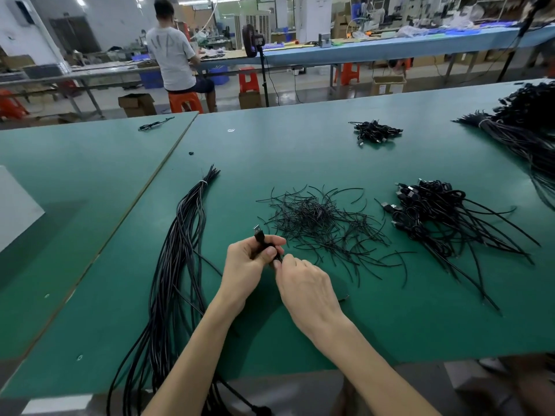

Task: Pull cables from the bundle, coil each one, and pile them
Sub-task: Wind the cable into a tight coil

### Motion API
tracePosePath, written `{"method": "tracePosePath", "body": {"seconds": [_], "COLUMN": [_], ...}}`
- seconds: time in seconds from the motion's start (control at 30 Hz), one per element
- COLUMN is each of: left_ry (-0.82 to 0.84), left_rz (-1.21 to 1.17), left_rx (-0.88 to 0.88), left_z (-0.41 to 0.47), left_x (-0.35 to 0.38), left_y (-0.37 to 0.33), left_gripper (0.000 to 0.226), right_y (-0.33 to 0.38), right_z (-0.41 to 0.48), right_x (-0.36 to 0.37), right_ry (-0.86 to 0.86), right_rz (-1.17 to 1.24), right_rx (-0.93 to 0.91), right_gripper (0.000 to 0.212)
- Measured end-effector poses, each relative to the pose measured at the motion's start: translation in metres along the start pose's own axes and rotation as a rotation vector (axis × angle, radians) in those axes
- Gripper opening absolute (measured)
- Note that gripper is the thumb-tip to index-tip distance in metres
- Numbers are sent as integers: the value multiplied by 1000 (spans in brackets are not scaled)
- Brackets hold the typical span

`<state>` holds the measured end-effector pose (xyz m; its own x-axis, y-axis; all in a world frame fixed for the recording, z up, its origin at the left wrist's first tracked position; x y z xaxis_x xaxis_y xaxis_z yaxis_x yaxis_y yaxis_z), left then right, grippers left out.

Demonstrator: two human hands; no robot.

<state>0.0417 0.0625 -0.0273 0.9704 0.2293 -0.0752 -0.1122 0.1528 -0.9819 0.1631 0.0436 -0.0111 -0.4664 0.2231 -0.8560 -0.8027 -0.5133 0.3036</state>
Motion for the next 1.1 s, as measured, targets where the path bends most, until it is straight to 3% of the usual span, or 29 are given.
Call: {"method": "tracePosePath", "body": {"seconds": [0.13,0.23,0.3,0.43,0.57,0.7,0.83,0.97,1.1], "left_ry": [192,317,239,-14,67,101,153,212,183], "left_rz": [-23,52,240,689,940,1090,1313,1376,1176], "left_rx": [9,13,18,-117,-223,-172,-70,22,30], "left_z": [6,22,39,67,75,79,78,71,69], "left_x": [10,8,-4,-27,-12,2,12,15,-1], "left_y": [-10,-23,-24,-2,10,-1,-12,-15,-9], "left_gripper": [23,25,12,11,24,19,38,42,41], "right_y": [-15,-24,-30,-33,-34,-34,-32,-34,-35], "right_z": [3,4,3,1,1,1,1,0,0], "right_x": [3,-4,-8,-9,-8,-8,-8,-9,-9], "right_ry": [89,27,-36,-59,-37,-14,-9,-19,-32], "right_rz": [161,319,383,405,419,388,390,415,434], "right_rx": [119,211,270,308,322,323,313,323,333], "right_gripper": [29,33,36,37,37,37,38,38,39]}}
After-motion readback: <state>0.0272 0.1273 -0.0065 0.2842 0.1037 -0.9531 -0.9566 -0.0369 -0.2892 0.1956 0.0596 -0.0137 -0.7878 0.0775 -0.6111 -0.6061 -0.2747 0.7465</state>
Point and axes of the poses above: each hand's wrist, its own z-axis towards the middle knuckle, its own x-axis out of the palm, y = z × x, the point moved 8 cm from there along z, towards the middle knuckle, and after that the axes turned 2 degrees about x, right-handed, at the moved point
